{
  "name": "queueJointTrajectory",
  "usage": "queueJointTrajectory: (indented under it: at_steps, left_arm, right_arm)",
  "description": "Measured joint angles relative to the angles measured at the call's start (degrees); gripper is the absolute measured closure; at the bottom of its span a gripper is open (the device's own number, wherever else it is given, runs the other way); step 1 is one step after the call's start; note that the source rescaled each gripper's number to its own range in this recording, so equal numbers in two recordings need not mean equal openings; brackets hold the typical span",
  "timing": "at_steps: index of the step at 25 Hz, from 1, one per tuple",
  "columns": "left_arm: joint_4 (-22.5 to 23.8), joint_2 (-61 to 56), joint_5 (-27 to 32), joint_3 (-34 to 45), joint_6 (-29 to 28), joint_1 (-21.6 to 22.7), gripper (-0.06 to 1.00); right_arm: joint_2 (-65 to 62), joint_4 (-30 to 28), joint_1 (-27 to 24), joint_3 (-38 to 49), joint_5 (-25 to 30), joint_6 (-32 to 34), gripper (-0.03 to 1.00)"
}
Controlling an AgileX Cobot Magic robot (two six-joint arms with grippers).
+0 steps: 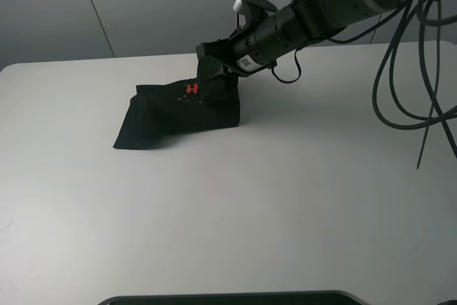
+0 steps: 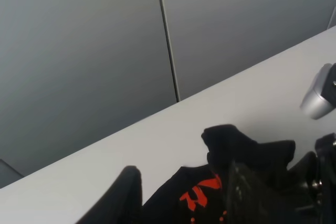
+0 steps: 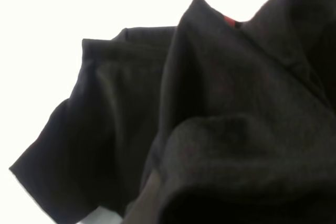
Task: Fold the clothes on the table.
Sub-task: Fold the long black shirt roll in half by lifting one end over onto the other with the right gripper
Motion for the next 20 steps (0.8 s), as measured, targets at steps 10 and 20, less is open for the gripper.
queueJointTrajectory:
  at_steps: [10, 20]
  left_arm:
    - [0.6, 0.0, 2.6, 0.0, 1.4, 0.0, 0.44]
    - [1.1, 0.0, 2.6, 0.0, 1.5, 0.0, 0.44]
  right_arm:
    - [0.0, -46.5, -4.3, -0.1, 1.9, 37.5, 0.89]
    - [-3.6, -93.3, -15.3, -0.1, 16.7, 63.4, 0.89]
